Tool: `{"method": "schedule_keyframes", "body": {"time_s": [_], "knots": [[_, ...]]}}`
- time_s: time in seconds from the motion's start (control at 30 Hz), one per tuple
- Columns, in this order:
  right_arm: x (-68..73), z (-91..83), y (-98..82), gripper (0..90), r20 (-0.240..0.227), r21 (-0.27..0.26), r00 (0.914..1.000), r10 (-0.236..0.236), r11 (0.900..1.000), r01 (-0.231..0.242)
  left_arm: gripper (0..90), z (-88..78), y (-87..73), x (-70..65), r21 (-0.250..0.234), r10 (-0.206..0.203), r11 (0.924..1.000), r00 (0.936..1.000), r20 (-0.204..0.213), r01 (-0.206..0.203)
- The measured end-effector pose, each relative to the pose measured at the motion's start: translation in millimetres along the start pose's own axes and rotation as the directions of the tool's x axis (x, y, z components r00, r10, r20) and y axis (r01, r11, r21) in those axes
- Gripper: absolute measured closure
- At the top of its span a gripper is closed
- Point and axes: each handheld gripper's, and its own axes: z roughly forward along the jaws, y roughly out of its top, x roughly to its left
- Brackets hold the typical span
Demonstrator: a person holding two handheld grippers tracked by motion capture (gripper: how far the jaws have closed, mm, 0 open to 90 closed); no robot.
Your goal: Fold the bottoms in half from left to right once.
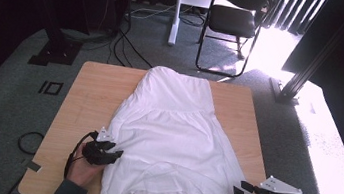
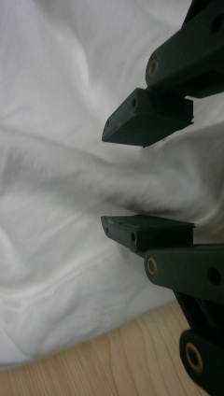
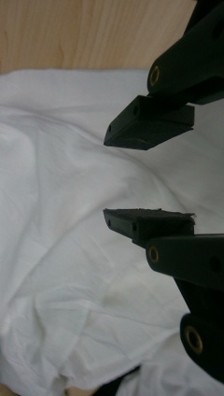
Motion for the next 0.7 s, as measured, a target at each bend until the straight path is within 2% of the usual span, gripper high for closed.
{"method": "schedule_keyframes", "body": {"time_s": [0.1, 0.17, 0.23, 0.3, 0.37, 0.5, 0.57, 0.63, 0.7], "knots": [[-0.1, 18.7, 7.0, 50.2, 0.034, 0.022, 0.9994, -0.001, 1.000, 0.000, 51.3, -3.7, -1.8, -5.2, 0.002, 0.013, 0.9999, 0.9999, 0.000, -0.013], [-3.4, 36.9, 10.2, 50.3, 0.059, 0.049, 0.9982, -0.004, 0.999, 0.002, 49.1, -5.8, -3.6, -6.9, -0.006, 0.019, 0.9998, 0.9998, -0.004, -0.019], [-9.2, 55.3, 13.6, 49.6, 0.086, 0.074, 0.9962, 0.015, 0.997, -0.022, 47.3, -8.8, -6.1, -8.6, -0.017, 0.016, 0.9997, 0.9999, 0.006, -0.015], [-12.4, 72.3, 16.0, 47.0, 0.093, 0.131, 0.9950, 0.037, 0.990, -0.050, 45.1, -14.0, -11.1, -12.5, -0.031, 0.008, 0.9995, 0.9995, 0.029, -0.007], [-9.0, 82.5, 14.2, 46.3, 0.100, 0.166, 0.9936, 0.052, 0.984, -0.068, 42.8, -19.1, -17.9, -18.3, -0.039, 0.021, 0.9990, 0.9992, 0.034, -0.019], [-4.6, 89.4, 6.3, 44.8, 0.149, 0.205, 0.9874, 0.053, 0.975, -0.084, 41.9, -26.4, -28.0, -25.3, -0.029, 0.036, 0.9990, 0.9979, 0.054, -0.034], [-4.8, 87.8, 5.6, 50.8, 0.148, 0.201, 0.9870, 0.063, 0.975, -0.092, 41.9, -31.7, -30.5, -28.3, -0.037, 0.042, 0.9985, 0.9984, 0.038, -0.041], [-5.6, 85.8, 5.8, 67.4, 0.139, 0.205, 0.9882, 0.065, 0.974, -0.092, 41.9, -38.9, -32.6, -27.5, -0.061, 0.025, 0.9979, 0.9981, 0.056, -0.022], [-4.2, 83.5, 6.2, 80.0, 0.127, 0.211, 0.9901, 0.060, 0.974, -0.086, 42.0, -42.4, -36.1, -26.9, -0.038, 0.009, 0.9992, 0.9989, 0.045, -0.007]]}}
